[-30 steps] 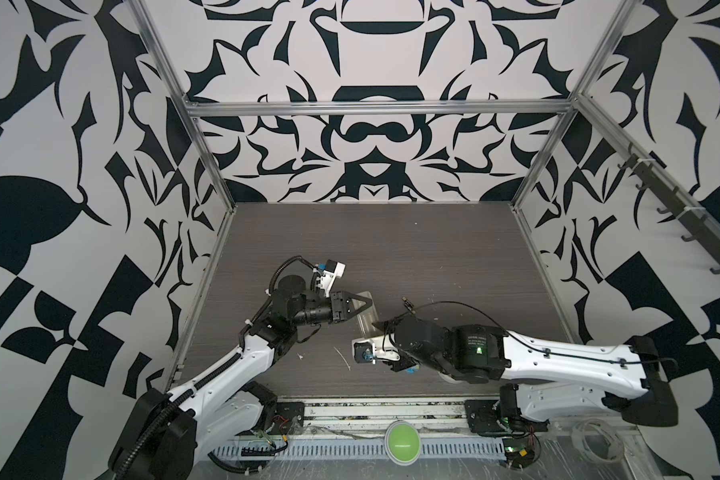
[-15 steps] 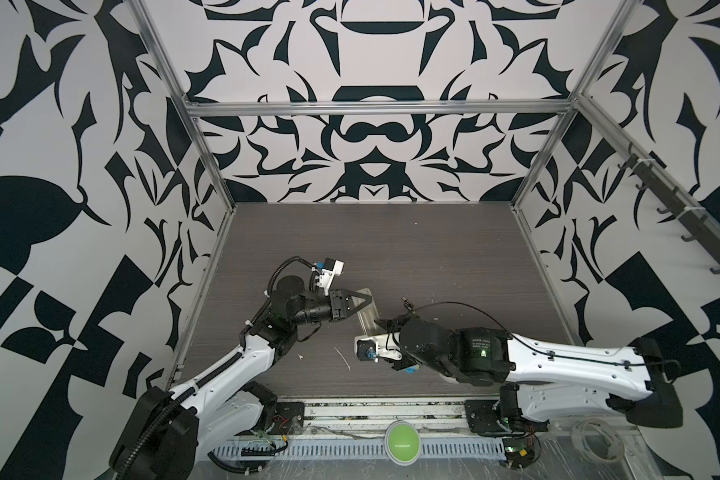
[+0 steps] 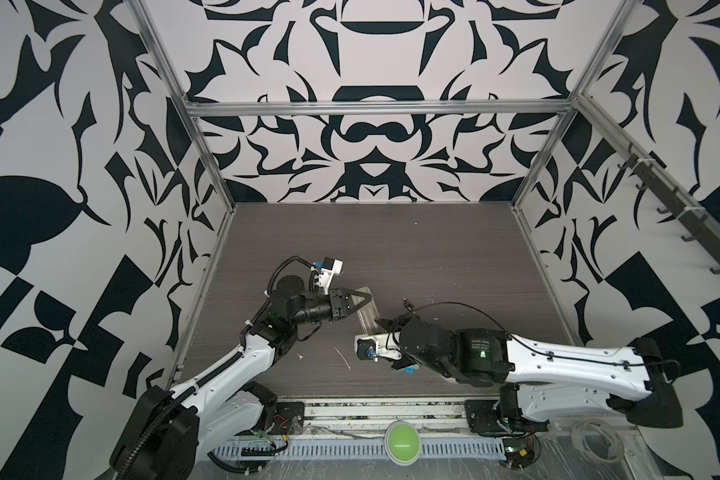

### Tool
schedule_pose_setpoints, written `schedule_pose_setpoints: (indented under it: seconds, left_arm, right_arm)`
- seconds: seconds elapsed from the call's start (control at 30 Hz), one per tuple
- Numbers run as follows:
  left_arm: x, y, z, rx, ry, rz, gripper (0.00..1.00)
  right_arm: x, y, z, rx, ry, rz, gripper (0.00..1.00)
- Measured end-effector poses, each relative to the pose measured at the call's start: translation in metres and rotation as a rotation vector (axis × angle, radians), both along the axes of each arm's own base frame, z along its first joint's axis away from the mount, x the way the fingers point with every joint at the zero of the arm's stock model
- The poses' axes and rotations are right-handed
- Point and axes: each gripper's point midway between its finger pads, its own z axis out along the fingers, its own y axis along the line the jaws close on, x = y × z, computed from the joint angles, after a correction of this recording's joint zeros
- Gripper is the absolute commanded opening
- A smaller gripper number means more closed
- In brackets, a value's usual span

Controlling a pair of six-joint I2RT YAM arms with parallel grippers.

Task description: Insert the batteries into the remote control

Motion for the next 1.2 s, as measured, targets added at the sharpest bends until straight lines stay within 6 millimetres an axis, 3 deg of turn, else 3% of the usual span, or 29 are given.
schedule_pose_setpoints:
  seconds: [0.63,0.9,1.2]
  left_arm:
    - [0.003,0.002,-0.001,0.003,0.002,0.016,0.0]
    - [-0.011,0.0,-0.014,0.036,0.065,-0.051,0.0]
    - [-0.01,0.003,-0.015,0.042,0.079,-0.046,0.0]
  right_arm:
    - [0.0,0.0,0.0,-0.007,-0.011,0.009,0.33]
    - [0.021,-0.001,0.019,0.051,-0.086,-0.078,0.32]
    - [0.007,-0.001,0.022,0.081,-0.019,-0.025,0.32]
